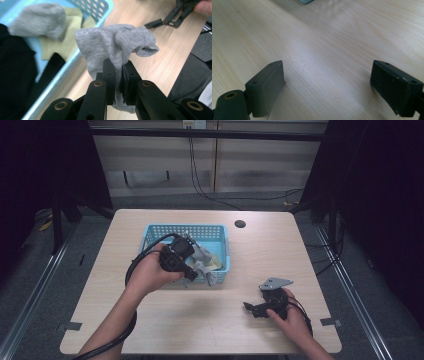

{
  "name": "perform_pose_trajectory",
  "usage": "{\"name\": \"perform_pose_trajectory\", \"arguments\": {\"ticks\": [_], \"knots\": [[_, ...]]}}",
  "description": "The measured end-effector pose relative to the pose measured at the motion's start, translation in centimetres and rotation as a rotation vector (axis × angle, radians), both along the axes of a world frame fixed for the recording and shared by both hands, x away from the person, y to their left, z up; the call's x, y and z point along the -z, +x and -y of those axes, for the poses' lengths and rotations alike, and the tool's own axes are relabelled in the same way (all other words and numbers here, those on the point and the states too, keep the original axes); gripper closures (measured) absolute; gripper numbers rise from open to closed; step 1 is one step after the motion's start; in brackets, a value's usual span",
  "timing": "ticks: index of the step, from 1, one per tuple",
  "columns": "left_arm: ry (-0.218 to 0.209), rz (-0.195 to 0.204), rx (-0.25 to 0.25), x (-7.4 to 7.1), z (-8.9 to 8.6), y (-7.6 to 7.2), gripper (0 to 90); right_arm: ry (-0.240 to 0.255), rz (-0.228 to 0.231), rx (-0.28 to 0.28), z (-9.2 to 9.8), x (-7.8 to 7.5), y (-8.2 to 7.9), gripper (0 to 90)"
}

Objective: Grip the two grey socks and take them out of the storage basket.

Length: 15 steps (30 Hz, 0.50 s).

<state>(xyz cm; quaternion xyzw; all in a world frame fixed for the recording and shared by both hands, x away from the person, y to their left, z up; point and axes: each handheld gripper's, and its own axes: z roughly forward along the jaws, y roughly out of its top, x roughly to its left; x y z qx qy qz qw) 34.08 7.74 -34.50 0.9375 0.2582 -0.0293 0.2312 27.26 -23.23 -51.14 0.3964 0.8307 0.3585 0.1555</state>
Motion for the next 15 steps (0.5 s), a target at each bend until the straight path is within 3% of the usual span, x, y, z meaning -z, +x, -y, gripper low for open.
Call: {"name": "perform_pose_trajectory", "arguments": {"ticks": [10,15], "knots": [[0.029,-0.050,0.029,3.3,0.9,-0.8,82.8,-0.001,-0.001,0.002,0.0,0.0,0.0,11.5],[0.036,-0.043,0.040,4.5,1.4,-1.1,82.5,-0.001,0.000,0.001,0.0,0.0,0.0,11.5]]}}
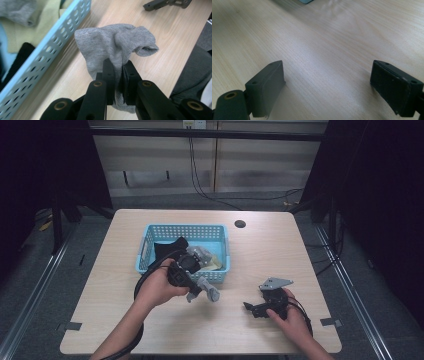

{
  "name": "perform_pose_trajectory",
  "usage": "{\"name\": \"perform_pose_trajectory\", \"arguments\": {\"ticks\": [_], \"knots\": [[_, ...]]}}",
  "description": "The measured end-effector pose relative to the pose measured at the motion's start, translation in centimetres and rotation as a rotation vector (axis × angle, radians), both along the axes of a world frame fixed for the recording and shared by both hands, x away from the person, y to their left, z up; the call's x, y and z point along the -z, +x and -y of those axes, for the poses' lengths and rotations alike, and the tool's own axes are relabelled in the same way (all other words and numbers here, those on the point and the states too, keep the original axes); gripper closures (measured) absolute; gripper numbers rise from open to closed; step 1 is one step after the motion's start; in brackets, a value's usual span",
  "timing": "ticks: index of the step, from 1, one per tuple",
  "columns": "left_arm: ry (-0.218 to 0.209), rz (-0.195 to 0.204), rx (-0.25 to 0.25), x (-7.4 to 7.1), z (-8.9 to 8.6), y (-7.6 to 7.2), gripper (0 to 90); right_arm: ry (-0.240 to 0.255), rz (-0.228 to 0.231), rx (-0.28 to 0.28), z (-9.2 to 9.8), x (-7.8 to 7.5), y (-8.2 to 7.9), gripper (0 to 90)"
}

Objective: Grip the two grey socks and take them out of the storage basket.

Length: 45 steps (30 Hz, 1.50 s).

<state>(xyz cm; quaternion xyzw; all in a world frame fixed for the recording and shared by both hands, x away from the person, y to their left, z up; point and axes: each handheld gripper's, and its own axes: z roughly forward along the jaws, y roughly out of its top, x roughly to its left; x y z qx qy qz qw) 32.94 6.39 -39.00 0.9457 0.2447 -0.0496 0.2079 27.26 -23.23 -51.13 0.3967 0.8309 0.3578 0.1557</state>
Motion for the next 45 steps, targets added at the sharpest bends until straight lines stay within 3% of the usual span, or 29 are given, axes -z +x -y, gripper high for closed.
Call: {"name": "perform_pose_trajectory", "arguments": {"ticks": [6,11,21,24,25,33,45], "knots": [[0.018,-0.004,0.003,2.6,0.8,0.0,82.2,0.001,0.000,-0.001,0.0,0.0,0.0,11.5],[0.039,0.001,-0.005,4.0,0.9,0.3,81.9,0.004,0.001,-0.001,0.0,0.0,0.0,11.5],[0.045,-0.003,-0.015,5.3,0.4,0.5,78.8,0.003,0.001,-0.001,0.0,0.0,0.0,11.5],[0.036,-0.017,-0.025,5.5,0.4,0.4,73.0,0.002,0.000,-0.001,0.0,0.0,0.0,11.5],[0.034,-0.031,-0.034,5.4,0.3,0.3,66.9,0.004,0.001,-0.002,0.0,0.0,0.0,11.5],[0.025,-0.043,-0.059,3.9,0.0,0.1,49.6,0.002,0.001,-0.001,0.0,0.0,0.0,11.5],[-0.005,-0.025,-0.089,0.8,-0.4,0.3,39.3,0.001,0.000,-0.001,0.0,0.0,0.0,11.5]]}}
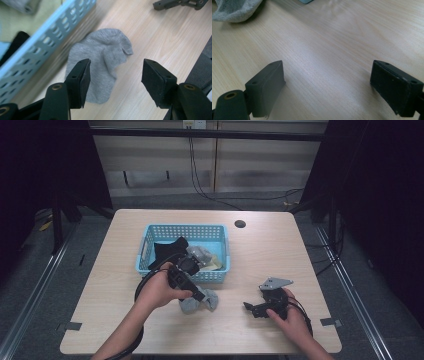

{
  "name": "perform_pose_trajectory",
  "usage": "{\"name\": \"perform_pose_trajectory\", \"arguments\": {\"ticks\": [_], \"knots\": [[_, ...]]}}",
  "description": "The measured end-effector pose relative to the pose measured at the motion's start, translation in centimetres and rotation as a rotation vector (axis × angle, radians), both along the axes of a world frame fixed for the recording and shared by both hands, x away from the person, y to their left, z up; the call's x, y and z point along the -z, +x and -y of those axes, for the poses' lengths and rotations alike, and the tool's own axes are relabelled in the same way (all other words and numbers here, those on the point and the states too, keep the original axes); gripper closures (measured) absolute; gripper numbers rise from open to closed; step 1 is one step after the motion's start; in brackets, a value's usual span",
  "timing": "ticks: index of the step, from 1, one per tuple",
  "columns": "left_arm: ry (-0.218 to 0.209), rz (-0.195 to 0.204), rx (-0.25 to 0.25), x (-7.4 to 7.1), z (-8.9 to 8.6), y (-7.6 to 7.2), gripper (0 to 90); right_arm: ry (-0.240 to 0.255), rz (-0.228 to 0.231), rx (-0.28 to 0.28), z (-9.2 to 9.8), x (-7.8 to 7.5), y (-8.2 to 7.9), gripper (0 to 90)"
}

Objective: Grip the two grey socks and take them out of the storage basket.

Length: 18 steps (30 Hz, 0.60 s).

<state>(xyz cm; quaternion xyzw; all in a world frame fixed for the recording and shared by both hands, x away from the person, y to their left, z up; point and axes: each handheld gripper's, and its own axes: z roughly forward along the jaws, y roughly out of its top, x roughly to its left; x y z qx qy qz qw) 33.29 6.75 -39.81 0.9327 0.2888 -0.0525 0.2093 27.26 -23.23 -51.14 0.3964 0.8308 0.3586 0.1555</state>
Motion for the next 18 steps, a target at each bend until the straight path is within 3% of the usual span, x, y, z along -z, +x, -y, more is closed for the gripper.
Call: {"name": "perform_pose_trajectory", "arguments": {"ticks": [9,18], "knots": [[-0.025,0.010,-0.048,-2.0,-0.4,1.2,32.2,-0.001,-0.001,0.001,0.0,0.0,0.0,11.5],[-0.030,0.063,-0.113,-3.1,-1.0,3.4,27.5,-0.001,0.000,0.000,0.0,0.0,0.0,11.5]]}}
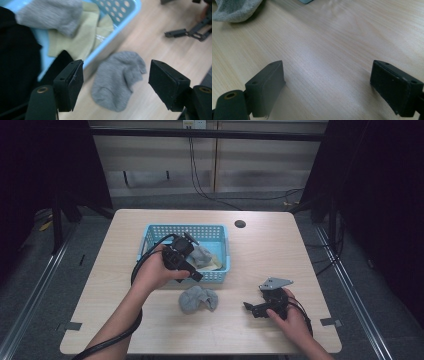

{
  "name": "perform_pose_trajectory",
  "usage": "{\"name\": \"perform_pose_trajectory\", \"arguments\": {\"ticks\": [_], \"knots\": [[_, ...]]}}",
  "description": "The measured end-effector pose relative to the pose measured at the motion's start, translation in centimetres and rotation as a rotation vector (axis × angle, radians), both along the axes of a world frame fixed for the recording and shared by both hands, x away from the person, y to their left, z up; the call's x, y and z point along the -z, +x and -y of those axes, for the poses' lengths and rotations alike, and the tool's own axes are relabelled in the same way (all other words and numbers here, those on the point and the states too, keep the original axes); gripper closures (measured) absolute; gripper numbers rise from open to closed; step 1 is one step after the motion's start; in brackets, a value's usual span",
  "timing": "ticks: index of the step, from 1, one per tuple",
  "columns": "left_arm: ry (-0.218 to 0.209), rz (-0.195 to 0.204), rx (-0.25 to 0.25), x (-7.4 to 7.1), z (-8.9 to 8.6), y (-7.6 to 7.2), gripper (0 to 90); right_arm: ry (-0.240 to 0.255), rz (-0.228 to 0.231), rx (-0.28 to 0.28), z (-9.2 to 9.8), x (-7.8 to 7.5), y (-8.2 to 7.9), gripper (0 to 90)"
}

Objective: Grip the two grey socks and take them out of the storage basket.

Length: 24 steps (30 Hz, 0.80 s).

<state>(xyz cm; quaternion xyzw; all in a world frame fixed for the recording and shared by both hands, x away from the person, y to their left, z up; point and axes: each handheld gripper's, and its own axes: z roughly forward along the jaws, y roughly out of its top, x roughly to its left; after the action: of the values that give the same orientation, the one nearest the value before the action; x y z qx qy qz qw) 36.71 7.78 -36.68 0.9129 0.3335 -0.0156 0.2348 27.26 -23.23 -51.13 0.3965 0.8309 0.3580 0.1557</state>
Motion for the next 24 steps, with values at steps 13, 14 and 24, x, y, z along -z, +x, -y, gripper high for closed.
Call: {"name": "perform_pose_trajectory", "arguments": {"ticks": [13,14,24], "knots": [[-0.016,0.032,-0.085,1.5,-0.9,3.1,26.2,0.003,0.001,0.000,0.0,0.0,0.0,11.5],[-0.013,0.037,-0.090,1.7,-0.9,3.3,26.2,0.002,0.000,0.000,0.0,0.0,0.0,11.5],[-0.026,0.039,-0.165,3.0,-0.6,5.7,25.9,0.004,0.000,0.002,0.0,0.0,0.0,11.5]]}}
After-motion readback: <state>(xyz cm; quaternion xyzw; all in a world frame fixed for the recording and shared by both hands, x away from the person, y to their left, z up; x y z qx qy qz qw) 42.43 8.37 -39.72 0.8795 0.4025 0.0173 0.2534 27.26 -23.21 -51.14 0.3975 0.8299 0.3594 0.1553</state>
